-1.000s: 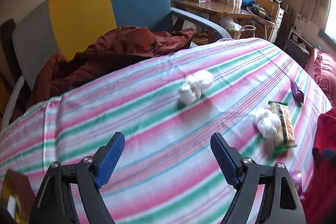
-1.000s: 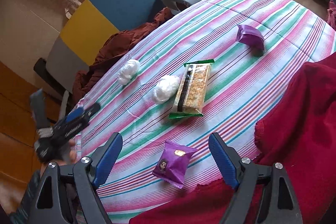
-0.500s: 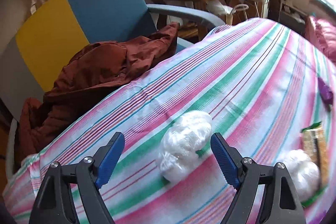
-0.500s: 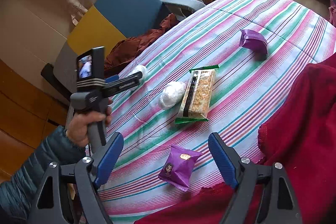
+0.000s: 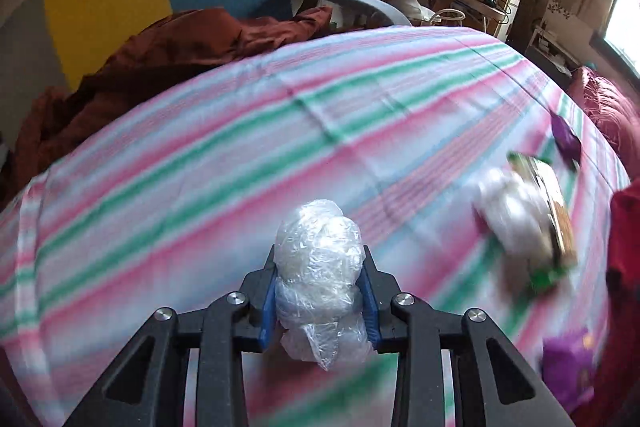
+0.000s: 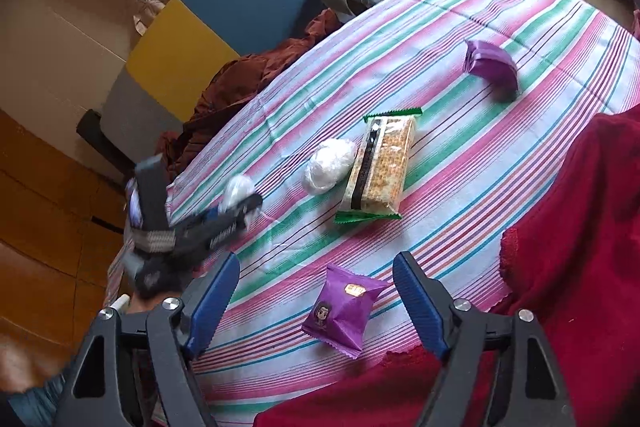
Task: Organize objects
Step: 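Grasp the plastic-wrapped cotton ball with the left gripper and lift it, then grasp the purple snack packet with the right gripper while the left holds the cotton ball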
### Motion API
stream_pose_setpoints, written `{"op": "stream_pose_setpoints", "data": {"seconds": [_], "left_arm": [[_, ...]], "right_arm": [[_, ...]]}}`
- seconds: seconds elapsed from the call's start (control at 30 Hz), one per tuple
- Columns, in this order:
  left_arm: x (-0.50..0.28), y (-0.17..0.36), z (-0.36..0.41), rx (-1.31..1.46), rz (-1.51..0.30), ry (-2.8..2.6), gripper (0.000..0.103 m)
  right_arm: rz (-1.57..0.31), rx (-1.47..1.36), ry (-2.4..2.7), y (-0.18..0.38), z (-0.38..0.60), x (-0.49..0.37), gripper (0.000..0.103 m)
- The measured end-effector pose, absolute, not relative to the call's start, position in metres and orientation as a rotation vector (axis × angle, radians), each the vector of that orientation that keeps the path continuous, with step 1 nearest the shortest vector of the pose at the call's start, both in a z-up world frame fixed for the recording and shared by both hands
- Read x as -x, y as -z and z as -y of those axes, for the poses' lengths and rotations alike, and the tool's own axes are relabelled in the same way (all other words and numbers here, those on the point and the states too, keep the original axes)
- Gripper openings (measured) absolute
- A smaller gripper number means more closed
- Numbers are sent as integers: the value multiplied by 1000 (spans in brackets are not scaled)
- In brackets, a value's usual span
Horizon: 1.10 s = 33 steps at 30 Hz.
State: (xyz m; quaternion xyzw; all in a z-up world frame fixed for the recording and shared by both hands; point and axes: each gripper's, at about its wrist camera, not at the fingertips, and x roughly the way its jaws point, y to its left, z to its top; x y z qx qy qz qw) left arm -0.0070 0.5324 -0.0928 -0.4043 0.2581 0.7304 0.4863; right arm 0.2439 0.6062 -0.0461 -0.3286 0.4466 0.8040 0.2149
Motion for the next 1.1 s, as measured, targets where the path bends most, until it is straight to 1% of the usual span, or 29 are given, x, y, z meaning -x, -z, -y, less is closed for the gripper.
{"op": "stream_pose_setpoints", "data": {"seconds": [0.13,0.4,0.63,0.8,1.0,1.1], "left_arm": [[-26,89,-478,989,-619,-1762,35],[-69,76,-389,975,-597,-1755,35],[-80,87,-352,986,-585,-1773,35],[-83,86,-339,990,-551,-1778,35],[-79,86,-323,1009,-510,-1794,35],[-78,86,-316,1019,-494,-1801,35]], "right_arm": [[-1264,970,-2222,51,-607,-239,81],[-1214,1137,-2153,59,-605,-224,81],[-1124,1272,-2089,66,-602,-213,81],[-1048,1399,-2016,74,-599,-203,76],[-973,1550,-1933,85,-596,-191,75],[-972,1598,-1903,89,-596,-184,75]]}}
